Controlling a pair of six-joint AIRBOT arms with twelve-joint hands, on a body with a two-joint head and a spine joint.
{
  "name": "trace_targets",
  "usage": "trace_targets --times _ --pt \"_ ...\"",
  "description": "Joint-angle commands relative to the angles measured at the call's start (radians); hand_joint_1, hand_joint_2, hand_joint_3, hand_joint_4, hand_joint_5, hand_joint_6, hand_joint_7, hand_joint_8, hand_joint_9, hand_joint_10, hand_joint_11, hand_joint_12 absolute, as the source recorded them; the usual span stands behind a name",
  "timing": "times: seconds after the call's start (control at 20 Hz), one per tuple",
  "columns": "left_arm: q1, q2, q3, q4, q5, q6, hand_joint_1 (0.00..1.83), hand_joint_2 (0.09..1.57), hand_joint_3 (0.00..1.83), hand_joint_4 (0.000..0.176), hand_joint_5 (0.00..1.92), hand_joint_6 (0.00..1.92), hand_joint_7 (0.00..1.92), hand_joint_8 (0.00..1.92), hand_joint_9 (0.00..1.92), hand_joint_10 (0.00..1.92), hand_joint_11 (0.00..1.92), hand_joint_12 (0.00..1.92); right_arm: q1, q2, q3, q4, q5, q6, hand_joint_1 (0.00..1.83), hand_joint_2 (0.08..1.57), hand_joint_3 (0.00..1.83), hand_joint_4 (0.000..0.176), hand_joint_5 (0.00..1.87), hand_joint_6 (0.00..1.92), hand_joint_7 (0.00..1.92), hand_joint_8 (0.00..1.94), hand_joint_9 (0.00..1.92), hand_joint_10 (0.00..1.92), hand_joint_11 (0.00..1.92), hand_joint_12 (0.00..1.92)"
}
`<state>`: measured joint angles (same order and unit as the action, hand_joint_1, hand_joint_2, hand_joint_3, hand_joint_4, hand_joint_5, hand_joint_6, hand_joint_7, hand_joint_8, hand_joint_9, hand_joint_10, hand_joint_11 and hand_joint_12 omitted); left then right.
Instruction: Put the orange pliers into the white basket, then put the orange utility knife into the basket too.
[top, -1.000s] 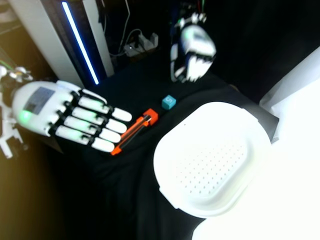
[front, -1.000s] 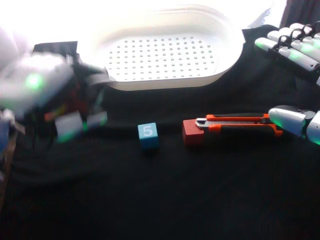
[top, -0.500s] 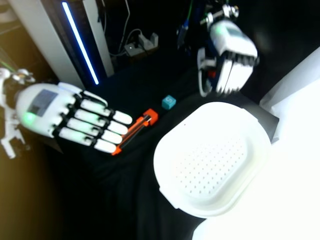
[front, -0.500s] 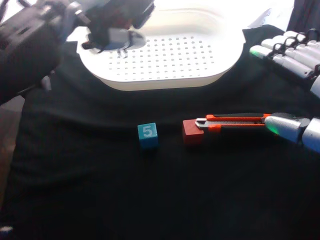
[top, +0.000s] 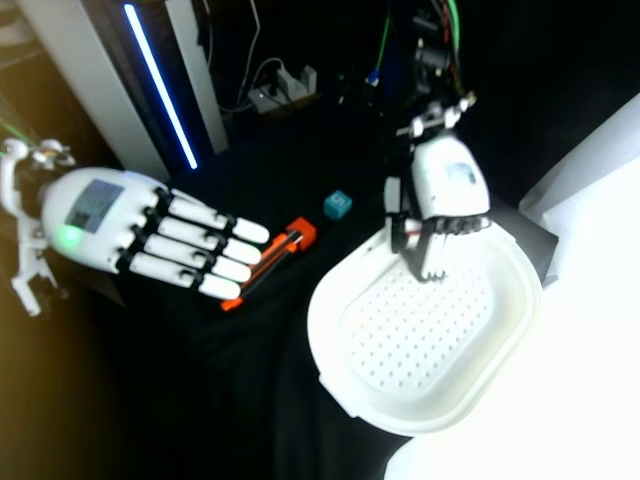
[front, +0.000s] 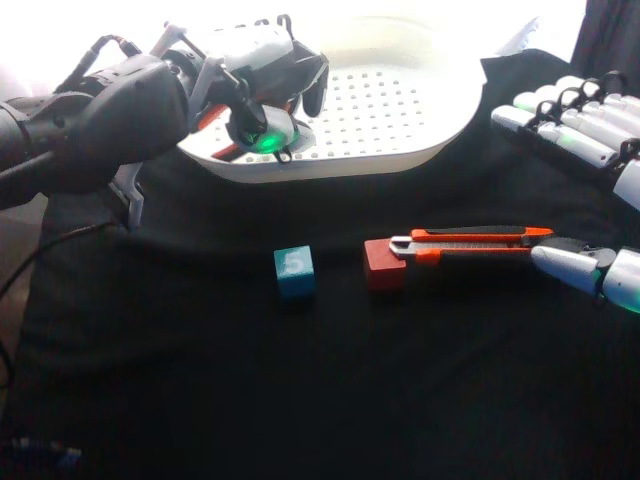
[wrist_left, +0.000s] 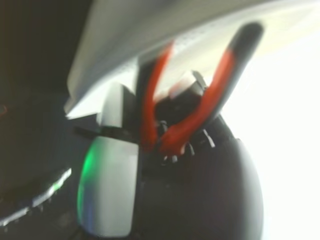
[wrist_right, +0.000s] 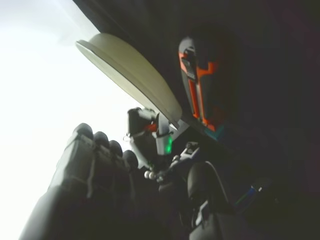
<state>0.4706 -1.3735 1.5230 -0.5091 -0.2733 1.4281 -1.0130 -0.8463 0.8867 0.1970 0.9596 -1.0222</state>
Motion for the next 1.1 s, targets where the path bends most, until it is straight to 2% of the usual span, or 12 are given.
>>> trace_targets --times 0.0,0.05,0.1,0.15,0.2,0.35,0.5,0.6,0.65,0.8,0.9,1.05 --pt "-0.012 0.005 0.003 0.006 -0.122 -0.003 0.82 1.31 0.00 0.000 0.17 0.80 0.26 0.98 0.23 1.19 0.15 1.70 0.008 0.000 0.003 -0.009 0.119 0.005 0.57 1.30 0.00 0.000 0.00 0.00 0.00 0.00 0.00 0.00 0.00 0.00" --pt "-0.012 0.008 0.000 0.006 -0.128 -0.003 0.73 1.26 0.00 0.038 0.13 0.33 0.25 0.41 0.13 0.70 0.03 1.33 0.008 0.000 0.003 -0.009 0.119 0.006 0.57 1.30 0.00 0.000 0.00 0.00 0.00 0.00 0.00 0.00 0.00 0.00" --pt "-0.012 0.011 -0.004 0.006 -0.133 -0.003 0.63 1.23 0.00 0.060 0.05 0.10 0.17 0.13 0.09 0.33 0.00 1.01 0.008 0.000 0.004 -0.009 0.119 0.006 0.55 1.30 0.00 0.000 0.00 0.00 0.00 0.00 0.00 0.00 0.00 0.00" --pt "-0.012 0.014 -0.006 0.006 -0.139 -0.003 0.50 1.20 0.00 0.116 0.01 0.02 0.03 0.02 0.02 0.07 0.00 0.20 0.008 0.000 0.004 -0.010 0.118 0.006 0.53 1.30 0.00 0.000 0.00 0.00 0.00 0.00 0.00 0.00 0.00 0.00" --pt "-0.012 0.019 -0.011 0.006 -0.145 -0.003 0.43 1.18 0.00 0.157 0.00 0.00 0.01 0.00 0.00 0.01 0.00 0.04 0.008 0.000 0.003 -0.011 0.117 0.006 0.53 1.30 0.00 0.000 0.00 0.00 0.00 0.00 0.00 0.00 0.00 0.00" --pt "-0.008 0.043 -0.043 0.015 -0.180 -0.003 0.23 1.16 0.00 0.157 0.00 0.00 0.00 0.00 0.00 0.00 0.00 0.00 0.008 -0.001 0.006 -0.014 0.094 0.006 0.48 1.28 0.00 0.000 0.00 0.00 0.00 0.00 0.00 0.00 0.00 0.00" --pt "0.032 0.143 -0.165 0.097 -0.323 -0.056 0.15 1.16 0.00 0.122 0.00 0.00 0.00 0.00 0.00 0.00 0.00 0.00 0.008 -0.026 0.027 -0.015 0.051 0.006 0.50 1.25 0.00 0.024 0.00 0.00 0.00 0.00 0.00 0.00 0.02 0.01" --pt "0.086 0.211 -0.235 0.150 -0.433 -0.151 0.05 1.20 0.01 0.169 0.00 0.00 0.00 0.00 0.00 0.00 0.00 0.00 0.008 -0.046 0.042 -0.013 0.026 0.007 0.51 1.25 0.00 0.021 0.00 0.00 0.00 0.00 0.00 0.00 0.05 0.03" --pt "0.126 0.245 -0.272 0.160 -0.501 -0.190 0.01 1.23 0.02 0.175 0.00 0.00 0.00 0.00 0.00 0.00 0.00 0.00 0.009 -0.056 0.049 -0.011 0.015 0.007 0.52 1.25 0.00 0.003 0.00 0.00 0.00 0.00 0.00 0.00 0.01 0.01" --pt "0.261 0.339 -0.385 0.182 -0.681 -0.253 0.04 1.30 0.02 0.174 0.00 0.00 0.00 0.00 0.00 0.00 0.00 0.00 0.036 -0.096 0.078 -0.008 -0.031 0.007 0.53 1.26 0.00 0.011 0.00 0.00 0.00 0.00 0.00 0.00 0.01 0.01" --pt "0.345 0.388 -0.451 0.187 -0.792 -0.278 0.19 1.36 0.02 0.126 0.00 0.00 0.00 0.00 0.03 0.01 0.00 0.00 0.055 -0.119 0.096 -0.008 -0.049 0.007 0.58 1.27 0.00 0.000 0.00 0.00 0.00 0.00 0.02 0.00 0.01 0.29" --pt "0.482 0.432 -0.531 0.168 -0.960 -0.297 0.23 1.36 0.01 0.132 0.00 0.00 0.00 0.00 0.03 0.01 0.00 0.00 0.081 -0.149 0.125 -0.008 -0.084 0.007 0.51 1.31 0.01 0.000 0.00 0.00 0.02 0.01 0.05 0.01 0.00 0.45"
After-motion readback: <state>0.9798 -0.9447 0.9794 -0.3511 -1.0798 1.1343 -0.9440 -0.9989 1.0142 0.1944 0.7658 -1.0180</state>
